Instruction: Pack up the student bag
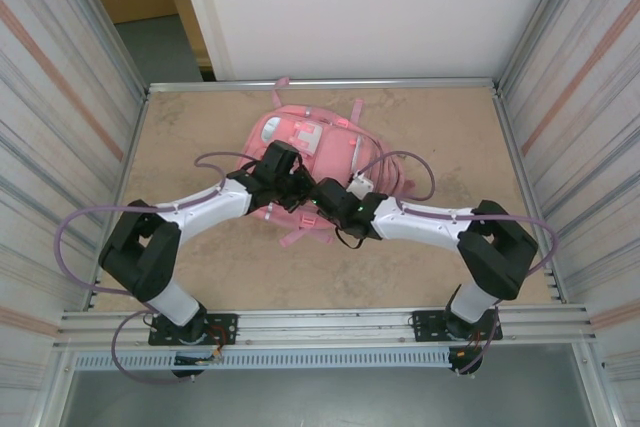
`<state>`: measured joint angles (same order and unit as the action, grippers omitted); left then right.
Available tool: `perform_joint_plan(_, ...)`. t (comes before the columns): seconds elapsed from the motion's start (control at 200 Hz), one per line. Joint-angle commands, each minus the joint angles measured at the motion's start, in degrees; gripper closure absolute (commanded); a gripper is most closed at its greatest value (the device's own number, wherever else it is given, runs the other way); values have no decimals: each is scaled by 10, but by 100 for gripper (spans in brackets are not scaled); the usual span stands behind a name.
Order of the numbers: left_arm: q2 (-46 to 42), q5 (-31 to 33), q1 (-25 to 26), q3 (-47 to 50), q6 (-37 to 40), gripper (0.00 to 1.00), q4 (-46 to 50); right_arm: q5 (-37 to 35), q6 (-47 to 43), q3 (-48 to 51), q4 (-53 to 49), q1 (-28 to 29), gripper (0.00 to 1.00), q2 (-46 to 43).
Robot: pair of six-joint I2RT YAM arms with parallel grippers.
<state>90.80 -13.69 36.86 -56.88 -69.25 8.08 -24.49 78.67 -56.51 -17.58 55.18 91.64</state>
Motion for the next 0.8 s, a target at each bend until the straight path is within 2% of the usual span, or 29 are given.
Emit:
perform_joint_plan(0.0,-30,-20,-9,7,10,100,10,-65,-53,20,-29,-5,100,-53)
perform_joint_plan(0.12,-33,-15,-21,20,15,100,10,-38,-109,45,-42,-16,100,-88)
perform_joint_plan(0.14,-32,-17,-23,22,17,100,10,-32,-141,51,-38,-20,100,-92)
perform_joint_plan(0.401,-19,-56,-54,5,76,100,42,161,-368,79,-33,-88,100,-123)
perform_joint_plan(0.521,-18,-64,-77,-5,109,100,71,281,-469,102,-8,-128,100,-151)
perform_joint_plan(0.621,-19,-61,-95,-15,136,100,100,313,-524,97,-24,-156,100,-153)
perform_joint_plan(0.737,-17,-74,-121,-22,164,100,112,314,-580,83,-43,-169,100,-145)
perform_joint_plan(0.792,-10,-79,-132,-32,188,100,120,345,-613,85,-26,-170,100,-145)
